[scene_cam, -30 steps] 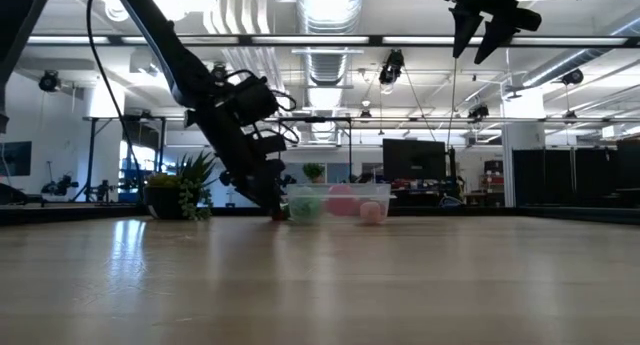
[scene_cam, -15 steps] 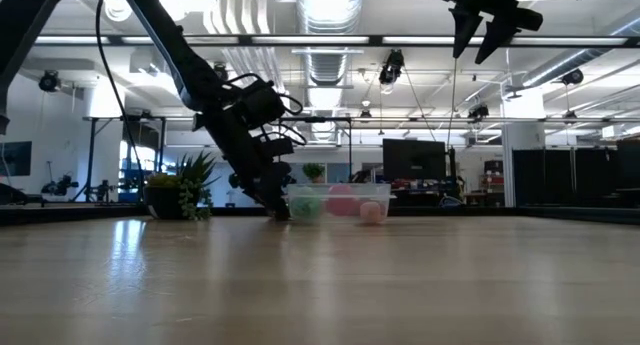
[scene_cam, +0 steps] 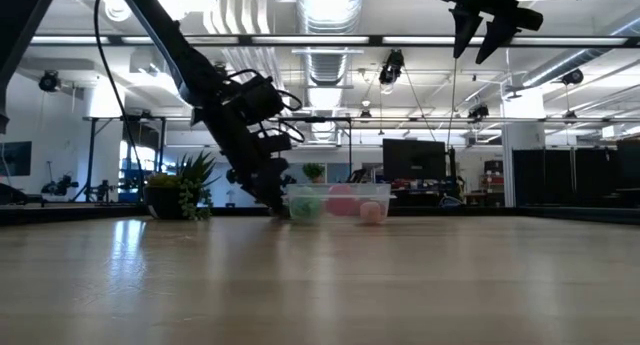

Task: Pick and placing Produce into tupperware
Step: Put the cherry into the transparent bin

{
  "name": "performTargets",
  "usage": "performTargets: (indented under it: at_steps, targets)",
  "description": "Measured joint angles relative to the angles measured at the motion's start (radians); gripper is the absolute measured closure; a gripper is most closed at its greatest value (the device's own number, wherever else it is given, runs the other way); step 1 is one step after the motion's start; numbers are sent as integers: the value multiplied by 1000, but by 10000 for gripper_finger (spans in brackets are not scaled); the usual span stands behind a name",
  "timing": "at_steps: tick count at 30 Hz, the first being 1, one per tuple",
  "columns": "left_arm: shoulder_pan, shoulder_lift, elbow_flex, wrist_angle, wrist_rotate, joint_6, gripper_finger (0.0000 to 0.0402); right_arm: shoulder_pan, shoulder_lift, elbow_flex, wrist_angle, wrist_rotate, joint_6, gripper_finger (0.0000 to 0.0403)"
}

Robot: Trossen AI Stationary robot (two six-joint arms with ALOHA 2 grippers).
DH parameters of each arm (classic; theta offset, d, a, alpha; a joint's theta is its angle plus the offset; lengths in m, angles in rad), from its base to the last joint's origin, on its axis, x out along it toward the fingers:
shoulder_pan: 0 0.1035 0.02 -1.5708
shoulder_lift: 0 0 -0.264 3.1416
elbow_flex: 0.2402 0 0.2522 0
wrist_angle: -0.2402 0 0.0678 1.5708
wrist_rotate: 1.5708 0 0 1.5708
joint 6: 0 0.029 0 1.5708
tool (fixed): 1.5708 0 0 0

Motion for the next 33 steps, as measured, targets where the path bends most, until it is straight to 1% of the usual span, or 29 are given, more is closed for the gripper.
performTargets:
  at_steps: [3, 9, 11, 13, 15, 19, 21, 23, 27, 31, 33]
  targets:
    - [0, -47, 0, -40, -8, 3, 339, 0, 0, 0, 0, 0, -6, 173]
    - [-10, -214, 0, -68, -22, -2, 333, 0, 0, 0, -3, 0, -20, 173]
    - [-20, -260, 8, -62, 0, -4, 331, 0, 0, 0, -3, 0, -34, 174]
    - [-41, -282, 15, -62, 58, -5, 330, 0, 0, 0, -3, 0, -46, 174]
    - [-76, -275, 23, -61, 95, -5, 330, 0, 0, 0, -3, 0, -57, 174]
    - [-154, -200, 43, -35, 102, -4, 329, 0, 0, 0, -3, -1, -69, 174]
    - [-179, -155, 62, 2, 61, -5, 328, 0, 0, 0, -5, -1, -73, 174]
    - [-189, -110, 89, 0, 31, -13, 320, 0, 0, 0, -6, -4, -75, 174]
    - [-193, -32, 139, -2, 31, -82, 280, 0, 0, 0, -18, -19, -79, 174]
    - [-201, 5, 167, -3, 33, -84, 222, 0, 0, 0, -39, -34, -79, 175]
    - [-201, -2, 182, -43, 36, -62, 194, 0, 0, 0, -50, -34, -79, 175]
